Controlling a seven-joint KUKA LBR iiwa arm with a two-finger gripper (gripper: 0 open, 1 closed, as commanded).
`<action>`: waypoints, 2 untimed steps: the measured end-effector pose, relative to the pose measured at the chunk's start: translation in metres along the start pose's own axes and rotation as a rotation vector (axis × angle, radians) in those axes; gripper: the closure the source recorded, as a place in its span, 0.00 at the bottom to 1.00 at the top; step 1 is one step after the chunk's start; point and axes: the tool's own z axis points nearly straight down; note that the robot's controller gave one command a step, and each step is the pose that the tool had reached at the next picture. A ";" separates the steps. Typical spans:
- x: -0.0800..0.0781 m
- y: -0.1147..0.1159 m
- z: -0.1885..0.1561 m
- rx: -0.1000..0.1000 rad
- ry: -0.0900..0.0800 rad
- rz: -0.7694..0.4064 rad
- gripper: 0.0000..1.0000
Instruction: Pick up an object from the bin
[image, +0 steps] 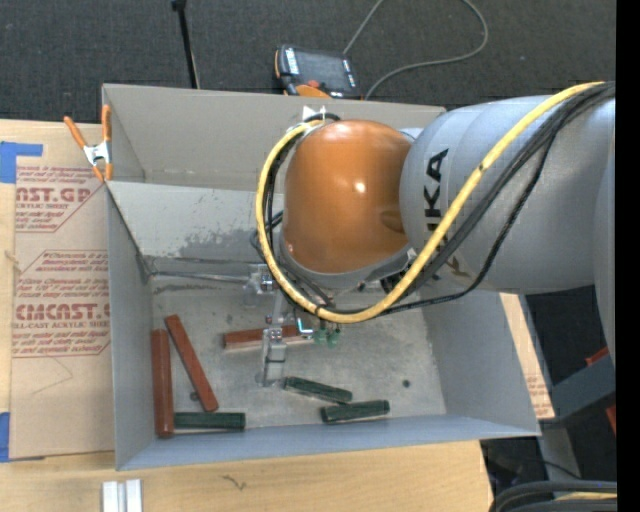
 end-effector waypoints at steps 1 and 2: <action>-0.076 -0.032 0.124 0.002 -0.004 -0.150 0.00; -0.093 -0.033 0.163 0.001 -0.006 -0.207 0.00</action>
Offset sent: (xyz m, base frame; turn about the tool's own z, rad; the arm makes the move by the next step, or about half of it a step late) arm 0.0757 -0.0305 -0.1198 -0.1510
